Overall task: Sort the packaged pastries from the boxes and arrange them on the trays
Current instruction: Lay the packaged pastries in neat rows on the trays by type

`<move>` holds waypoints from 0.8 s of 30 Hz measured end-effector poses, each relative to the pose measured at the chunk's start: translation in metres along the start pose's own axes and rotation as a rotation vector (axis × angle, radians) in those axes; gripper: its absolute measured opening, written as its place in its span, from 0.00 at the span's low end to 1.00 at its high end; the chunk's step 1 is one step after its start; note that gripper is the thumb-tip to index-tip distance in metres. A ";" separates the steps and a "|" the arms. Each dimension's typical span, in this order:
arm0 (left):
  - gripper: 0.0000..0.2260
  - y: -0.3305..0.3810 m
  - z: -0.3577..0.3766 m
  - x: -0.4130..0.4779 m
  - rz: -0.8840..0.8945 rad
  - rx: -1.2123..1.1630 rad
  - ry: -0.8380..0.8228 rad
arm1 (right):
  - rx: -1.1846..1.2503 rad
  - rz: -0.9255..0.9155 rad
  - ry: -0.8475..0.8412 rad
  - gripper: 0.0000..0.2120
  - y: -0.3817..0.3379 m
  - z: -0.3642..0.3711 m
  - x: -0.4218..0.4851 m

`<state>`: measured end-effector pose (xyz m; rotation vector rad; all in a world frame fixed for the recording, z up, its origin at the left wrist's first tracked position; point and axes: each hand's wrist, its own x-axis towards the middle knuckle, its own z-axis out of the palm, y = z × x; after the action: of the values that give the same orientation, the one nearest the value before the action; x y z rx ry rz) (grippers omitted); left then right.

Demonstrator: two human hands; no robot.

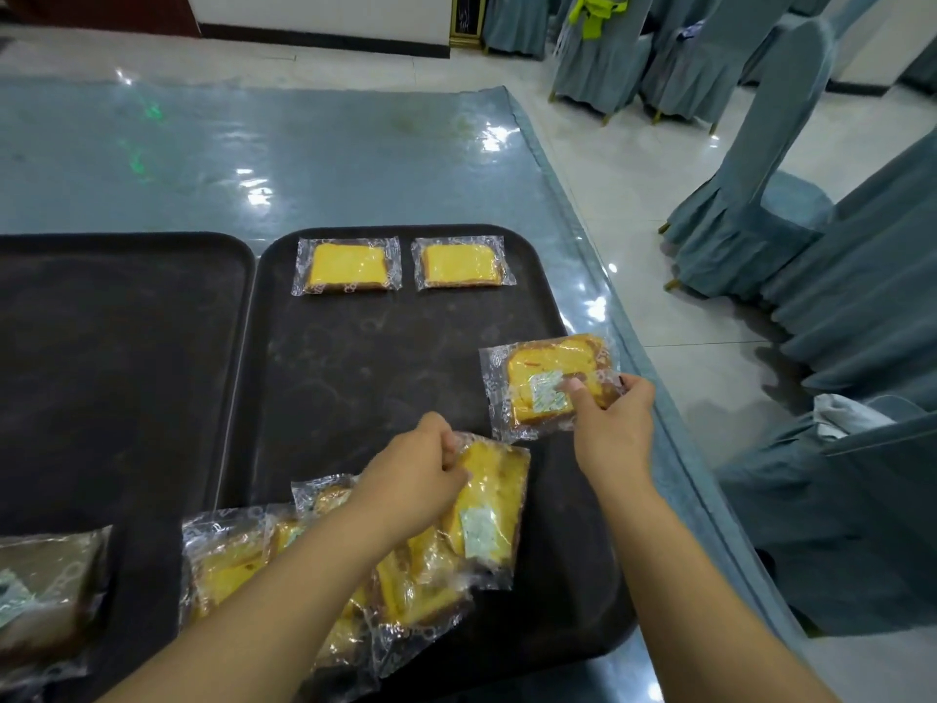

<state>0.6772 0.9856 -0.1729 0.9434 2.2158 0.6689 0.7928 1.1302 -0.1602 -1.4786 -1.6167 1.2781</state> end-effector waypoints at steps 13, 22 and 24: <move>0.09 -0.020 -0.101 0.034 0.146 -0.106 0.573 | 0.009 -0.099 -0.012 0.15 -0.031 0.044 0.025; 0.04 -0.074 -0.086 0.076 0.425 0.652 0.534 | -0.527 -0.860 0.014 0.07 -0.030 0.073 0.041; 0.07 -0.085 -0.076 0.079 0.370 0.638 0.420 | -0.626 -0.972 0.003 0.10 -0.020 0.081 0.043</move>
<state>0.5424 0.9788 -0.2047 1.6875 2.7256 0.3249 0.7036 1.1525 -0.1780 -0.7284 -2.4001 0.2249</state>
